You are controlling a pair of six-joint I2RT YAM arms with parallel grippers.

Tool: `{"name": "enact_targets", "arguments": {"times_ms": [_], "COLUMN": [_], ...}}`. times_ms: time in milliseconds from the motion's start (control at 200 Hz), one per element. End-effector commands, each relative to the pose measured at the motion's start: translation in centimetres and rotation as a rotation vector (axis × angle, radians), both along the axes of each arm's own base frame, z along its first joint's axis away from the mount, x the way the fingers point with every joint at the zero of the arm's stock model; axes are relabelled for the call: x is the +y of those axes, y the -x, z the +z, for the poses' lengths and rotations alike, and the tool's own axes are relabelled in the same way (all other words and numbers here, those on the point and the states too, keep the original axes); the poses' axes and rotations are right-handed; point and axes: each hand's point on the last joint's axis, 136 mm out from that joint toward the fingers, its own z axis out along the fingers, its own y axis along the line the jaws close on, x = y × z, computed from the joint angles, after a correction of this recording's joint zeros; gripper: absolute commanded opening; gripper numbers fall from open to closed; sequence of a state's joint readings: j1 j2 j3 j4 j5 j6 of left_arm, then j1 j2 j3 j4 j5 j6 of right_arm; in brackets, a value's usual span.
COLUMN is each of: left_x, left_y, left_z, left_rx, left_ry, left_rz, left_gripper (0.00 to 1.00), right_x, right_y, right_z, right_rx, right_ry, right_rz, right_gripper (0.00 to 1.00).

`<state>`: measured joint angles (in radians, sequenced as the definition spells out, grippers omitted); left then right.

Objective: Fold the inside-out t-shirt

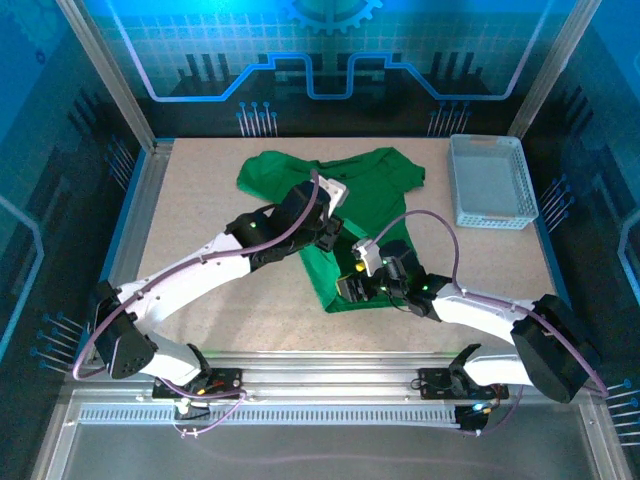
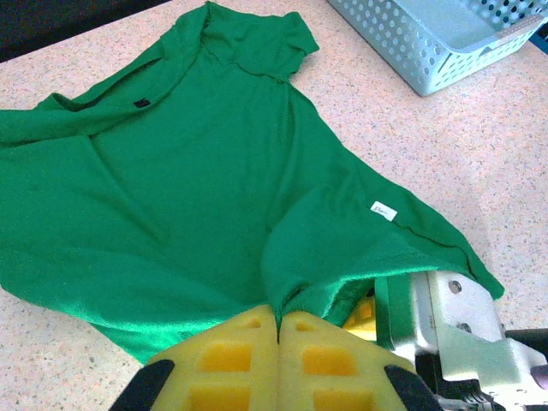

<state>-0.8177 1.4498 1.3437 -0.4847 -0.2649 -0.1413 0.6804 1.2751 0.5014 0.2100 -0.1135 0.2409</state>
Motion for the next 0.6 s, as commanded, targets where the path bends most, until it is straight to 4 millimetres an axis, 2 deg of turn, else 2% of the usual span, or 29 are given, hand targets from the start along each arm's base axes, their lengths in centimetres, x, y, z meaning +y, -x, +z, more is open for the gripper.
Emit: {"name": "enact_targets", "arguments": {"times_ms": [0,125,310,445,595], "left_x": [1.1,1.5,1.8,1.4,1.5], "left_y": [0.1,-0.1,-0.5,-0.4,-0.2], "left_z": [0.6,0.4,0.2,0.4,1.0], "left_rx": [-0.031,-0.039,-0.03,-0.025,-0.033], "left_ry": [-0.02,-0.04,-0.033,-0.013,-0.001], "left_rz": [0.001,0.015,0.027,0.014,0.009], "left_gripper": [0.0,0.0,0.0,0.0,0.0], "right_x": [0.0,0.3,0.5,-0.3,-1.4], "right_y": [0.5,1.0,2.4,1.6,-0.1], "right_z": [-0.5,-0.1,-0.3,-1.9,-2.3], "right_rx": [-0.006,-0.005,0.007,0.023,-0.016], "right_ry": [0.015,-0.005,0.008,0.07,0.142], "right_rz": [0.021,0.05,0.068,-0.002,-0.092], "right_gripper": [0.71,0.68,0.74,0.69,0.64]}}
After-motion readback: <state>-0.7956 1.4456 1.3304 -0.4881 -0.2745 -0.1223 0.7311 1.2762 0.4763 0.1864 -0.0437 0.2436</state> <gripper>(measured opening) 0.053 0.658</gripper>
